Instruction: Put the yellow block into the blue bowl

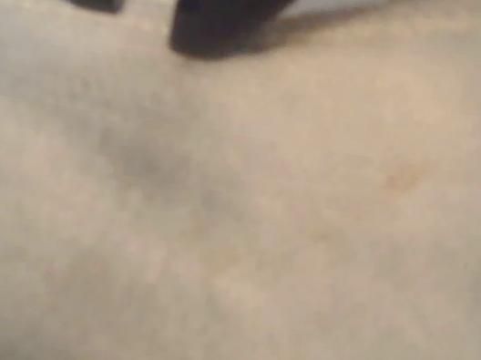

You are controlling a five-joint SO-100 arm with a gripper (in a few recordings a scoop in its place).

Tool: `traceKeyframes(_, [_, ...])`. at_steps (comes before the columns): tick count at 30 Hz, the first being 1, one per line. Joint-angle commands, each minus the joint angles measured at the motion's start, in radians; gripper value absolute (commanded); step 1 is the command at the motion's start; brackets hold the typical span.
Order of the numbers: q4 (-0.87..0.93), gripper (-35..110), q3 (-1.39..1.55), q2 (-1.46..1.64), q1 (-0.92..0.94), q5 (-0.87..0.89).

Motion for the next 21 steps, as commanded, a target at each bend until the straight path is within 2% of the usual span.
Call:
traceKeyframes(1, [0.028, 0, -0.038, -0.020, 0.015, 0.012])
traceKeyframes(9, [0.278, 0, -0.382, -0.048, 0.003, 0.014])
traceKeyframes(15, [0.380, 0, -0.730, -0.311, 0.020, 0.023])
traceKeyframes(21, [0.387, 0, -1.106, -0.603, 0.137, 0.270])
